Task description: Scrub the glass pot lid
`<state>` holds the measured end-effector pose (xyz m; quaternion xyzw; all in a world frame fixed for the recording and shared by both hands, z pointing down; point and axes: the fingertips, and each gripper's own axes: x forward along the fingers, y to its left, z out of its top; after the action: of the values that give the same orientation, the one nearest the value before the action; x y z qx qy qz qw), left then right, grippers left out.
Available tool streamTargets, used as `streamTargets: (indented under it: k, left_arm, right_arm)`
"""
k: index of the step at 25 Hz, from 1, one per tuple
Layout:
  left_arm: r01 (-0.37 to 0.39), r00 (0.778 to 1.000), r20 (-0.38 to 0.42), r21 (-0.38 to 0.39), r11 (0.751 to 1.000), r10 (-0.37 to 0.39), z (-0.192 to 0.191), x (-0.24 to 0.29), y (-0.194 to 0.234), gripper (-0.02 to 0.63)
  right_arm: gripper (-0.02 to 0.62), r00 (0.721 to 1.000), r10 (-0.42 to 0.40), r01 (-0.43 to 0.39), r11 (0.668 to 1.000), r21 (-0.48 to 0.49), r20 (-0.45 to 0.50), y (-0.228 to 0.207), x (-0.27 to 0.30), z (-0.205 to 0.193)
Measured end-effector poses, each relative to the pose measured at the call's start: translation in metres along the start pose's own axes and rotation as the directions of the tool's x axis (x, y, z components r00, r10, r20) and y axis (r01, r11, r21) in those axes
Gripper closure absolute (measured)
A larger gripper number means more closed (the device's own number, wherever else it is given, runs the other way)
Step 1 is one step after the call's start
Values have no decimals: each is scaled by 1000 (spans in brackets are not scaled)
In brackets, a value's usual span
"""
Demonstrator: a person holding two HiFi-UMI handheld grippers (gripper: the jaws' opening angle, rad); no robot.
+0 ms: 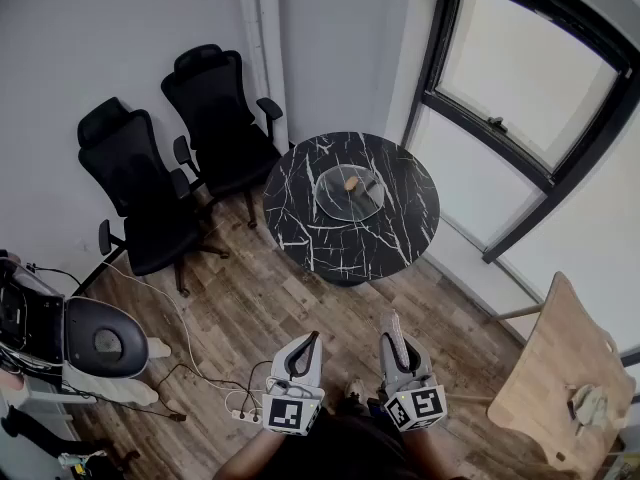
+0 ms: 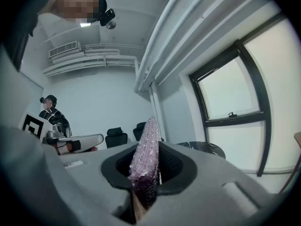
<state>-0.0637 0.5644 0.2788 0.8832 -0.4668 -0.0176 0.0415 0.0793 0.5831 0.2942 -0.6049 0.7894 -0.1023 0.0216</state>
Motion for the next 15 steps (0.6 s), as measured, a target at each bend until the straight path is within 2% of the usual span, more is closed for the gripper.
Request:
streamTargets:
  k: [4, 8, 15]
  left_arm:
    - [-8, 1000, 11, -13, 1000, 8, -1, 2, 0, 603]
    - [-7, 1000, -23, -1, 1000, 7, -7, 2, -4, 603]
    - [-5, 1000, -3, -20, 1000, 5, -5, 6, -9, 603]
  right_arm:
    - [525, 1000, -2, 2, 1000, 0, -10, -5, 1, 0]
    - [525, 1000, 0, 0, 1000, 1, -7, -9, 1, -1]
    - [525, 1000, 12, -12, 1000, 9, 19, -11, 2, 8]
